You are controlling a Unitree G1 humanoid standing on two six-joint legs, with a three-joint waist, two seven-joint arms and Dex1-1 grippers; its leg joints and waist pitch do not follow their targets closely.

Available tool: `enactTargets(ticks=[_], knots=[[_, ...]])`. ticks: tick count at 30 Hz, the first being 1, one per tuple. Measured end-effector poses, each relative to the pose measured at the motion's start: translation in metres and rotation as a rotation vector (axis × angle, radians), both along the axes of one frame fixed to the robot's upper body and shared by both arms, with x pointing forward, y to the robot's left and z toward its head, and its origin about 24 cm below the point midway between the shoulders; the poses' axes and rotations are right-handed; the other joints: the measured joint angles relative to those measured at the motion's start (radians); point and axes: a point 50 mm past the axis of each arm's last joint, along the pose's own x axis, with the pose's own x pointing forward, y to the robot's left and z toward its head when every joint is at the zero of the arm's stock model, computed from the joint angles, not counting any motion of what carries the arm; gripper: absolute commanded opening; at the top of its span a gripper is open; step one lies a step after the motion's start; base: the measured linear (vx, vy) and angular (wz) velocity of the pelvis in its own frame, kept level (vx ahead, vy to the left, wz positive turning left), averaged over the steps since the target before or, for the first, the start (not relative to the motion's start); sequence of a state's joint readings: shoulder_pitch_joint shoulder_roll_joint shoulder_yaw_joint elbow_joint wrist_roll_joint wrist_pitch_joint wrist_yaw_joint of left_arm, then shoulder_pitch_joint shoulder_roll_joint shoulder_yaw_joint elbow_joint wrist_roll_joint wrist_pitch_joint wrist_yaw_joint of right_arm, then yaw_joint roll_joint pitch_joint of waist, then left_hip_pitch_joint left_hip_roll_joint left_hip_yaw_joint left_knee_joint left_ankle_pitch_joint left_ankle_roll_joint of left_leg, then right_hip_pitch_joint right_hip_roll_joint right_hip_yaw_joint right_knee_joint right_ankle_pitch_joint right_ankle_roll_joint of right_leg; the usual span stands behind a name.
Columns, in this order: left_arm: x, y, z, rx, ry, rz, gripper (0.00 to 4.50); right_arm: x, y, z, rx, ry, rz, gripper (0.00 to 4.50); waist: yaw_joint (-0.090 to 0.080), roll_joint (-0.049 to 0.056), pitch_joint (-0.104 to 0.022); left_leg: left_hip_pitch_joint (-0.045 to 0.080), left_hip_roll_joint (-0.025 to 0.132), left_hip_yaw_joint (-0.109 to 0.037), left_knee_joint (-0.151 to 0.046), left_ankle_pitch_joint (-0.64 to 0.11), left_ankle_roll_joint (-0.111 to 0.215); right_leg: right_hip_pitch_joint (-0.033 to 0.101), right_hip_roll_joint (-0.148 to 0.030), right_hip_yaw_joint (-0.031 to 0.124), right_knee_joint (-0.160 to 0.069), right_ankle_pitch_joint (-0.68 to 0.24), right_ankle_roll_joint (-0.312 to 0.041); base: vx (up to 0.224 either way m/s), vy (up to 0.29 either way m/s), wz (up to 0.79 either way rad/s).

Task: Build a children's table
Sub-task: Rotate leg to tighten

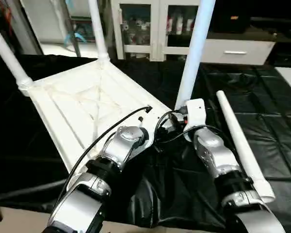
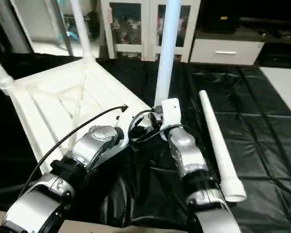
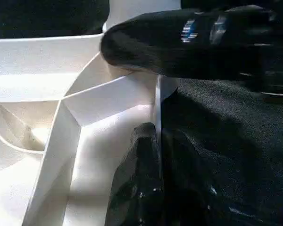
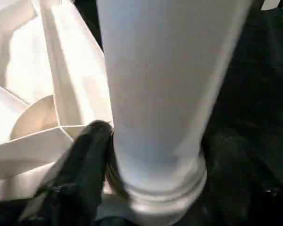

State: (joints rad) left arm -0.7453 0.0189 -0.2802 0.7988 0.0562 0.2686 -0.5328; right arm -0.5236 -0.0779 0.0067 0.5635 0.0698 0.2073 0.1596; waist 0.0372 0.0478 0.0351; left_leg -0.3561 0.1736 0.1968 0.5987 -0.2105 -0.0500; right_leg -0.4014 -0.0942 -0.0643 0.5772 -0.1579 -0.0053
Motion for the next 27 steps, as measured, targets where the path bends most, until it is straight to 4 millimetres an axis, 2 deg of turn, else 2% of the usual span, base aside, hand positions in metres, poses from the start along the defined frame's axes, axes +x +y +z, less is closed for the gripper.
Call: enactTargets(ticks=[4, 9, 10, 13, 15, 17, 18, 20, 23, 27], knots=[[0.003, 0.002, -0.001, 0.006, -0.013, -0.002, 0.0, -0.016, -0.02, 0.004, -0.038, -0.002, 0.014, 3.75, -0.003, 0.004, 0.0, 0.0, 0.0, -0.001, -0.001, 0.0, 0.0, 0.0, 0.0, 0.0, 0.0, -0.001, 0.003, 0.0, 0.0, 0.0], [0.006, -0.002, 0.0, 0.002, -0.03, -0.023, 0.0, -0.041, -0.039, 0.007, -0.081, 0.017, 0.032, 3.75, -0.003, 0.01, 0.003, 0.0, 0.0, -0.001, -0.002, 0.0, 0.0, 0.0, 0.0, 0.0, -0.001, -0.003, 0.007, 0.0, 0.0, 0.0], [0.006, -0.002, 0.0, -0.002, -0.031, -0.024, 0.45, -0.045, -0.04, 0.008, -0.079, 0.014, 0.031, 3.77, -0.004, 0.012, 0.003, 0.0, 0.0, -0.001, -0.003, 0.0, 0.0, 0.0, 0.0, 0.0, -0.001, -0.004, 0.007, 0.0, 0.0, 0.0], [0.009, -0.009, 0.009, -0.12, -0.05, -0.003, 0.56, -0.053, -0.04, 0.014, -0.063, 0.005, 0.033, 3.77, -0.002, 0.014, 0.007, -0.005, 0.0, -0.001, -0.003, 0.0, 0.0, -0.003, 0.0, 0.0, -0.001, -0.004, 0.008, 0.0, 0.0, 0.0], [0.012, -0.021, 0.024, -0.186, -0.1, -0.022, 0.92, -0.055, -0.038, 0.021, -0.054, -0.015, 0.038, 3.77, -0.004, 0.015, 0.007, -0.01, 0.0, -0.002, -0.002, 0.001, 0.002, -0.006, 0.0, -0.001, -0.002, -0.003, 0.007, 0.0, 0.0, 0.0], [0.015, -0.025, 0.034, -0.212, -0.133, -0.033, 1.02, -0.055, -0.036, 0.025, -0.049, -0.023, 0.042, 3.77, -0.009, 0.015, 0.007, -0.011, 0.0, -0.002, -0.002, 0.001, 0.002, -0.006, 0.0, -0.001, -0.002, -0.003, 0.007, 0.0, 0.0, 0.0], [0.016, -0.025, 0.037, -0.221, -0.142, -0.035, 1.21, -0.055, -0.036, 0.027, -0.048, -0.023, 0.04, 3.77, -0.012, 0.014, 0.007, -0.013, 0.0, -0.002, -0.002, 0.001, 0.002, -0.006, 0.0, 0.0, -0.002, -0.002, 0.005, 0.0, 0.0, 0.0], [0.017, -0.023, 0.038, -0.234, -0.141, -0.035, 1.35, -0.055, -0.038, 0.027, -0.051, -0.02, 0.034, 3.77, -0.014, 0.014, 0.007, -0.012, 0.0, -0.002, -0.003, 0.001, 0.004, -0.008, 0.0, -0.001, -0.001, -0.003, 0.008, 0.025, -0.002, 0.0], [0.019, -0.016, 0.043, -0.245, -0.177, -0.022, 1.46, -0.055, -0.037, 0.028, -0.05, 0.0, 0.032, 3.77, -0.009, 0.009, 0.01, -0.021, 0.001, -0.002, -0.003, 0.004, 0.009, -0.02, 0.001, -0.001, 0.002, -0.004, 0.008, 0.033, -0.006, 0.0], [0.024, 0.024, 0.058, -0.299, -0.273, 0.077, 1.46, -0.055, -0.038, 0.038, -0.065, -0.022, 0.044, 3.77, -0.008, 0.002, 0.013, -0.031, 0.003, -0.001, 0.002, 0.004, 0.011, -0.032, 0.002, -0.001, 0.008, -0.005, 0.007, 0.0, 0.0, 0.0]])
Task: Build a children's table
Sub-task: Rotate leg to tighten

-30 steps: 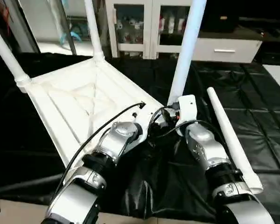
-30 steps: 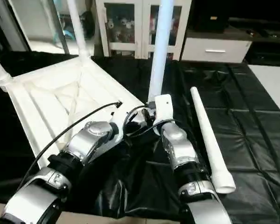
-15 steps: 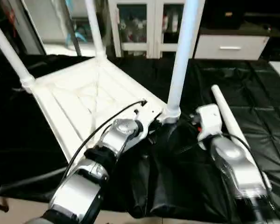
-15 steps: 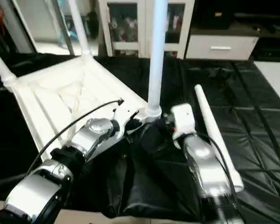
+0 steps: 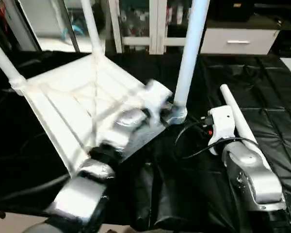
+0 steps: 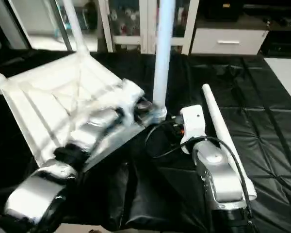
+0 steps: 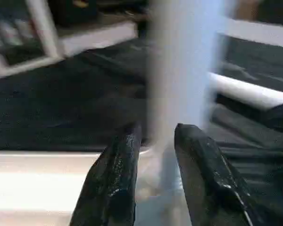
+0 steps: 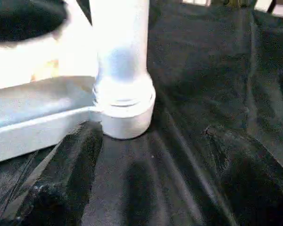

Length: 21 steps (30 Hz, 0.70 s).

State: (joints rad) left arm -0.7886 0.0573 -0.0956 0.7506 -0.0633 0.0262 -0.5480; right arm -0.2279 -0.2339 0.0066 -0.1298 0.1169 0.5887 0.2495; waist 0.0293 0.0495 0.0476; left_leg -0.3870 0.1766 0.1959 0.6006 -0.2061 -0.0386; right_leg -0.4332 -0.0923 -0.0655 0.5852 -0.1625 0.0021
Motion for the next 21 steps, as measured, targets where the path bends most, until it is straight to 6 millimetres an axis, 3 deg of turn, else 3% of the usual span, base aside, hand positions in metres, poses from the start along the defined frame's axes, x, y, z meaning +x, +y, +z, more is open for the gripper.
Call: enactTargets(ticks=[6, 9, 13, 21], knots=[[-0.02, 0.068, -0.002, -0.054, -0.021, 0.129, 1.46, -0.003, 0.014, 0.008, 0.009, -0.019, 0.069, 3.77, 0.002, 0.0, 0.001, 0.001, 0.001, 0.002, 0.007, 0.0, -0.001, -0.001, -0.001, 0.002, 0.009, 0.0, -0.001, 0.0, 0.0, 0.0], [-0.03, 0.101, 0.01, -0.056, -0.043, 0.21, 1.46, -0.005, 0.022, 0.009, 0.006, -0.02, 0.112, 3.77, 0.002, 0.0, 0.001, 0.002, 0.001, 0.001, 0.007, -0.001, -0.008, 0.0, 0.0, 0.002, 0.01, 0.003, -0.004, 0.0, 0.0, 0.0], [-0.036, 0.125, 0.028, -0.041, -0.07, 0.274, 1.81, -0.005, 0.03, 0.009, 0.002, -0.017, 0.154, 3.77, 0.006, 0.0, 0.001, 0.006, 0.0, 0.001, 0.007, 0.001, -0.01, 0.006, -0.001, 0.004, 0.01, 0.003, -0.004, 0.0, 0.0, 0.0], [-0.054, 0.159, 0.018, 0.085, 0.079, 0.389, 2.45, -0.008, 0.032, 0.009, -0.038, -0.006, 0.272, 3.77, 0.004, -0.007, 0.004, 0.014, 0.0, 0.0, 0.005, 0.001, -0.012, 0.014, 0.0, 0.004, 0.009, 0.001, 0.0, 0.0, 0.0, 0.0]])
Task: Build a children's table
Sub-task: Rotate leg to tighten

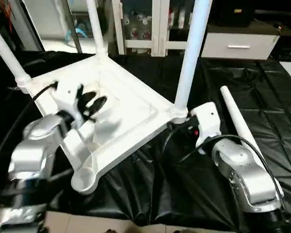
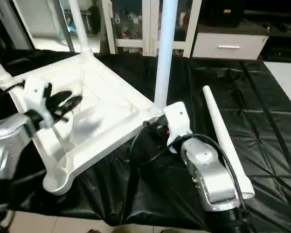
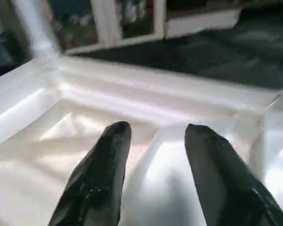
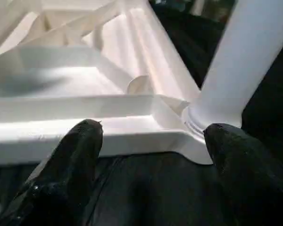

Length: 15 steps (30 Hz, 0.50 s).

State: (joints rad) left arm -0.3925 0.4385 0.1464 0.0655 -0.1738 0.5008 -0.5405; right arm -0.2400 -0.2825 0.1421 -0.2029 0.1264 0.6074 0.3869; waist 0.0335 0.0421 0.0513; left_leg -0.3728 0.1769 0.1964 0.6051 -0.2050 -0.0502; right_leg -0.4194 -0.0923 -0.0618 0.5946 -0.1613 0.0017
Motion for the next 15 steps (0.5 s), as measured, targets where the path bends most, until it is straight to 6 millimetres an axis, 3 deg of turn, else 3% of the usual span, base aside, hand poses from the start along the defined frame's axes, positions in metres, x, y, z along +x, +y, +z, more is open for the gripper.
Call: enactTargets(ticks=[5, 15], knots=[[-0.017, 0.03, -0.002, 0.147, 0.106, 0.082, 2.45, -0.006, -0.005, 0.008, -0.02, -0.002, 0.121, 3.77, -0.002, -0.005, 0.0, 0.002, 0.0, 0.0, -0.002, 0.0, 0.0, 0.001, 0.0, 0.0, 0.001, -0.001, 0.001, 0.0, 0.0, 0.0], [-0.076, 0.077, -0.013, 0.393, 0.44, 0.155, 2.45, -0.01, -0.013, 0.008, -0.063, 0.037, 0.248, 3.77, 0.005, -0.043, 0.0, 0.006, 0.0, 0.0, -0.002, 0.001, -0.001, 0.004, 0.001, 0.001, 0.001, -0.004, 0.006, 0.0, 0.0, 0.0]])
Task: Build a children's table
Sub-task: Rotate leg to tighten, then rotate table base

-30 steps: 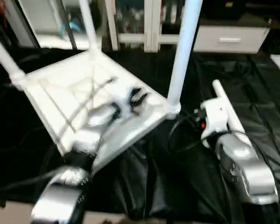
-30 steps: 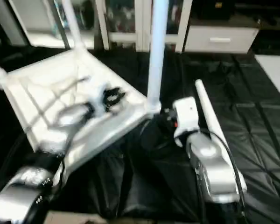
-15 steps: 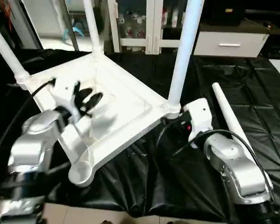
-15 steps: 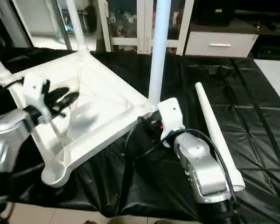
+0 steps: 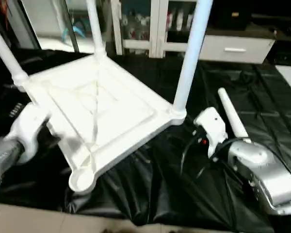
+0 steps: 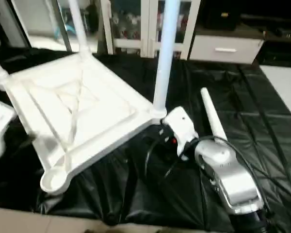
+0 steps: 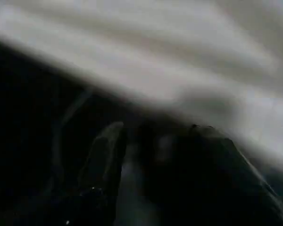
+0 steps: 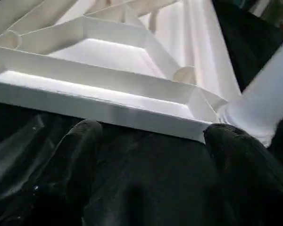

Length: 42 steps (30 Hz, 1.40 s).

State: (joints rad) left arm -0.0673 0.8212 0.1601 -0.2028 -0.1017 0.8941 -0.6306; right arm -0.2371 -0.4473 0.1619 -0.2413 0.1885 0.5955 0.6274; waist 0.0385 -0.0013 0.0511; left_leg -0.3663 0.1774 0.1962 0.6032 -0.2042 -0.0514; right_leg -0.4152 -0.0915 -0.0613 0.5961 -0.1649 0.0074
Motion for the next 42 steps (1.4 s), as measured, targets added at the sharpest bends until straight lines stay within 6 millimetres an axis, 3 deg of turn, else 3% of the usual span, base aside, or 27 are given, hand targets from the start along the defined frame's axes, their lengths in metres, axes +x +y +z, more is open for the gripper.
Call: enactTargets(ticks=[3, 5, 10, 14, 19, 24, 29, 37, 42], knots=[[-0.015, 0.004, 0.001, 0.03, 0.099, -0.008, 2.45, 0.002, -0.003, -0.001, -0.008, 0.011, 0.015, 3.77, 0.003, -0.014, -0.001, 0.0, 0.0, 0.0, 0.0, 0.0, 0.0, 0.0, 0.0, 0.0, 0.0, 0.0, 0.0, 0.0, 0.0, 0.0], [-0.021, 0.001, 0.0, 0.009, 0.141, -0.026, 2.45, 0.003, -0.008, -0.002, -0.021, 0.014, 0.016, 3.77, 0.007, -0.016, -0.002, 0.001, -0.001, 0.0, 0.0, 0.0, 0.0, 0.001, -0.001, 0.0, -0.001, 0.001, -0.001, 0.0, 0.0, 0.0], [-0.023, -0.035, -0.024, -0.106, 0.229, -0.139, 2.45, 0.006, -0.008, -0.001, -0.018, 0.0, 0.016, 3.77, 0.018, -0.016, -0.002, 0.003, -0.002, 0.0, 0.0, 0.0, 0.0, 0.002, -0.001, 0.002, 0.001, 0.003, -0.005, 0.0, 0.0, 0.0], [-0.011, -0.056, -0.037, -0.163, 0.23, -0.186, 2.45, 0.007, -0.005, 0.001, -0.005, -0.008, 0.017, 3.77, 0.019, -0.015, -0.002, 0.004, -0.001, 0.0, 0.0, 0.001, -0.002, 0.003, 0.0, 0.002, 0.003, 0.004, -0.006, 0.0, 0.0, 0.0], [0.027, -0.078, -0.051, -0.189, 0.131, -0.185, 2.45, 0.009, -0.006, 0.003, 0.009, -0.028, -0.019, 3.77, 0.029, -0.013, -0.001, 0.009, -0.002, 0.0, 0.0, 0.002, -0.003, 0.01, 0.0, 0.004, 0.004, 0.001, -0.001, 0.0, 0.0, 0.0], [0.059, -0.09, -0.056, -0.156, 0.054, -0.182, 2.45, 0.009, -0.007, 0.004, 0.017, -0.042, -0.05, 3.77, 0.026, -0.009, 0.001, 0.009, -0.002, -0.002, 0.0, 0.002, -0.003, 0.014, 0.0, 0.004, 0.001, 0.0, 0.0, 0.0, 0.0, 0.0], [0.072, -0.107, -0.059, -0.18, 0.047, -0.212, 2.45, 0.004, -0.01, -0.002, 0.018, -0.021, -0.073, 3.77, 0.02, -0.006, 0.002, 0.007, -0.003, -0.003, 0.001, 0.002, -0.002, 0.014, 0.0, 0.003, -0.002, 0.0, 0.0, 0.0, 0.0, 0.0], [0.09, -0.166, -0.067, -0.256, -0.003, -0.351, 2.45, 0.012, -0.014, 0.003, 0.038, -0.061, -0.189, 3.77, 0.026, 0.0, -0.001, 0.0, -0.002, -0.003, 0.001, 0.003, -0.001, 0.012, 0.0, 0.004, -0.001, 0.003, -0.003, 0.0, 0.0, 0.0], [0.091, -0.176, -0.067, -0.247, -0.038, -0.384, 2.45, 0.022, -0.02, 0.011, 0.043, -0.108, -0.345, 3.77, 0.02, 0.002, 0.0, -0.002, -0.002, -0.003, 0.001, 0.005, 0.001, 0.01, 0.0, 0.004, -0.002, 0.002, -0.002, 0.0, 0.0, 0.0]])
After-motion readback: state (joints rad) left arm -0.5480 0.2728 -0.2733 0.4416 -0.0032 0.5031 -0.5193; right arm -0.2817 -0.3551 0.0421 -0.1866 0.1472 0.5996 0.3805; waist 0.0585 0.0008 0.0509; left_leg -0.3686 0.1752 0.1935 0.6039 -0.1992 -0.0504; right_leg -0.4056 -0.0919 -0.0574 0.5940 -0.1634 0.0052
